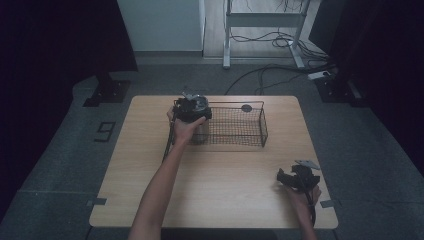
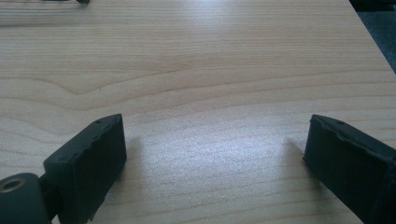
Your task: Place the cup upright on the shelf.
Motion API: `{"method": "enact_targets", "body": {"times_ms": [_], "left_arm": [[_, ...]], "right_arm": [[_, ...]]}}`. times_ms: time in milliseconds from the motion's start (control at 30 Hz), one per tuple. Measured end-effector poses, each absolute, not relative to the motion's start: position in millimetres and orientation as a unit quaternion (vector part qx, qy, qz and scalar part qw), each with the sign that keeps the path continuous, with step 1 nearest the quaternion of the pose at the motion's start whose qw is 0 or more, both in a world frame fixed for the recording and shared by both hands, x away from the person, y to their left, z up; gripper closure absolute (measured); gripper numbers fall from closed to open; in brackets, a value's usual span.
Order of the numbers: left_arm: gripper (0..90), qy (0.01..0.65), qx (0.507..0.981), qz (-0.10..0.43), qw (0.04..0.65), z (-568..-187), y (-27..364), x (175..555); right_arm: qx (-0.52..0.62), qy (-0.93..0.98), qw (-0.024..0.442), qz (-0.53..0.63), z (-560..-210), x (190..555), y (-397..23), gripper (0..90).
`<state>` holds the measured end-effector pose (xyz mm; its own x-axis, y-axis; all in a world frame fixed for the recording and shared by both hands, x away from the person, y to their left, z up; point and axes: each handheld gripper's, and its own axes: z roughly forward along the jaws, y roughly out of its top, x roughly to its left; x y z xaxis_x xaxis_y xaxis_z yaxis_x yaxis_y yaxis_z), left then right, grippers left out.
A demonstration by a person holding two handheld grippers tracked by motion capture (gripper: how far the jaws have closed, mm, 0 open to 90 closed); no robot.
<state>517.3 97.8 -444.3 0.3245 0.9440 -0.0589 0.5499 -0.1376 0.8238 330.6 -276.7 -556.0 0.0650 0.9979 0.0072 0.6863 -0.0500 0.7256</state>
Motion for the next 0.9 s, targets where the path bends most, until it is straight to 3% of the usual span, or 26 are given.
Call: {"method": "enact_targets", "body": {"times_ms": [900], "left_arm": [[3.8,0.508,0.72,0.249,0.402,-456.9,92.4,505.7]], "right_arm": [[0.671,0.627,0.286,0.272,-556.0,330.5,-276.7,5.4]]}}
